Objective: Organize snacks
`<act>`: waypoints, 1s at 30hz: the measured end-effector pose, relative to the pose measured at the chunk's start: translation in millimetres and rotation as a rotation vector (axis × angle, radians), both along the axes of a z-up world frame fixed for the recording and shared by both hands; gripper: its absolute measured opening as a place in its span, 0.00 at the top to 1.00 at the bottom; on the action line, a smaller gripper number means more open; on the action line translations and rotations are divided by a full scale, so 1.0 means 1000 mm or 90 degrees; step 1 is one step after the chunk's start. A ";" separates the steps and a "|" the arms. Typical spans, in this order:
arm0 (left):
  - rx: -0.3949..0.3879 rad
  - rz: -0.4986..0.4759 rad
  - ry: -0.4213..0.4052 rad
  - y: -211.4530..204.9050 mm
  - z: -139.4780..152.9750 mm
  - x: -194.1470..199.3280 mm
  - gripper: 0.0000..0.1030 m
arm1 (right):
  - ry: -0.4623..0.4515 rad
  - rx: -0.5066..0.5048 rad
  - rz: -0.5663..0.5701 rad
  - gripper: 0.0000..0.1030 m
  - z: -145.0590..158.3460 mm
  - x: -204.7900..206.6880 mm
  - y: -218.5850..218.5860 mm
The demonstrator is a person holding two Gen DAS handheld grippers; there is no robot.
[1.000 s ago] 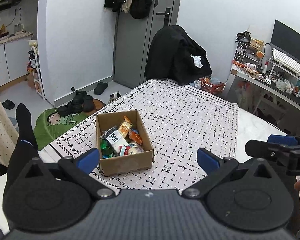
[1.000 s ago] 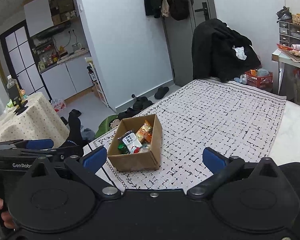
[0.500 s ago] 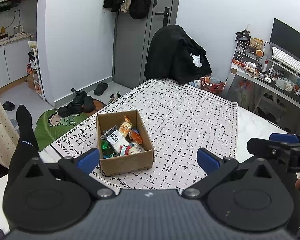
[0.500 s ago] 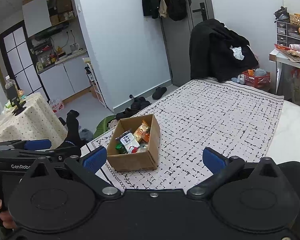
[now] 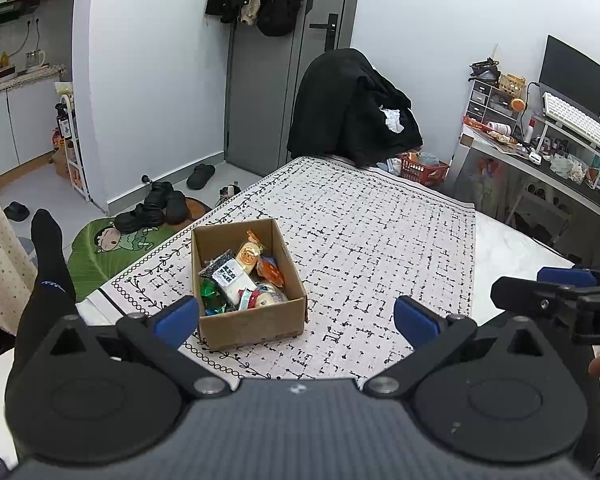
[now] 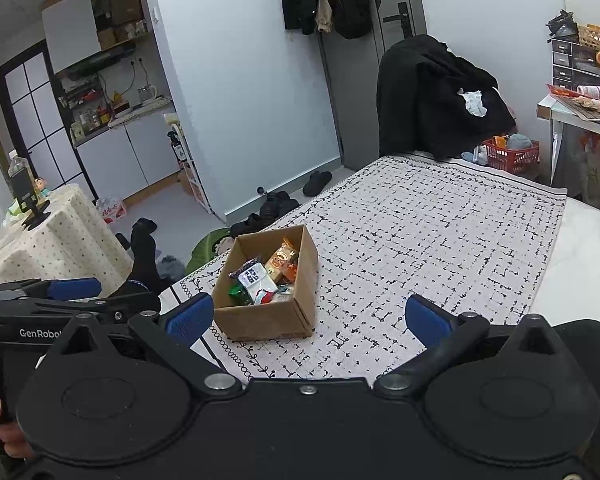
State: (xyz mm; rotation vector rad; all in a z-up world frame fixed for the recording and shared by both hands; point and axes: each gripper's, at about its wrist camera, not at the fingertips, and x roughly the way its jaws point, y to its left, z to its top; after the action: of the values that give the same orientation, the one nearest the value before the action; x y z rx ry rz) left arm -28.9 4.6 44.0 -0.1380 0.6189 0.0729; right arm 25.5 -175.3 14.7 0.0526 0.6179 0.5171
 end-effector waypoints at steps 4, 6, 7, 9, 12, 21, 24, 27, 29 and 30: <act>0.000 0.001 0.000 0.000 0.000 0.000 0.00 | 0.000 -0.002 0.001 0.00 0.000 -0.001 0.001; 0.000 0.000 -0.001 -0.001 0.000 0.001 0.00 | -0.002 -0.003 0.002 0.00 0.000 -0.001 0.001; 0.000 0.001 0.000 -0.001 0.000 0.001 0.00 | -0.003 -0.004 0.003 0.00 0.000 -0.001 0.002; 0.000 0.000 -0.001 -0.002 0.001 0.001 0.00 | -0.003 -0.004 0.003 0.00 0.000 -0.001 0.002; 0.001 0.000 0.000 -0.002 0.001 0.001 0.00 | -0.003 -0.005 0.003 0.00 0.000 -0.001 0.002; 0.000 0.000 0.000 -0.002 0.002 0.001 0.00 | -0.002 -0.005 0.003 0.00 0.000 -0.001 0.002; 0.000 0.000 0.000 -0.002 0.002 0.001 0.00 | -0.002 -0.005 0.003 0.00 0.000 -0.001 0.002; 0.001 0.001 0.000 -0.002 0.002 0.001 0.00 | -0.002 -0.006 0.002 0.00 0.000 0.000 0.002; 0.002 0.002 0.000 -0.002 0.002 0.000 0.00 | -0.002 -0.007 0.002 0.00 0.000 -0.001 0.002; 0.003 0.003 0.000 -0.001 0.002 0.000 0.00 | -0.002 -0.007 0.002 0.00 0.000 -0.001 0.002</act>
State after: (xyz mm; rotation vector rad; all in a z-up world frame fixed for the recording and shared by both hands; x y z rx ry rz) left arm -28.7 3.2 45.8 -0.1351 0.6185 0.0782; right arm 24.7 -172.9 14.9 0.0406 0.6177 0.5165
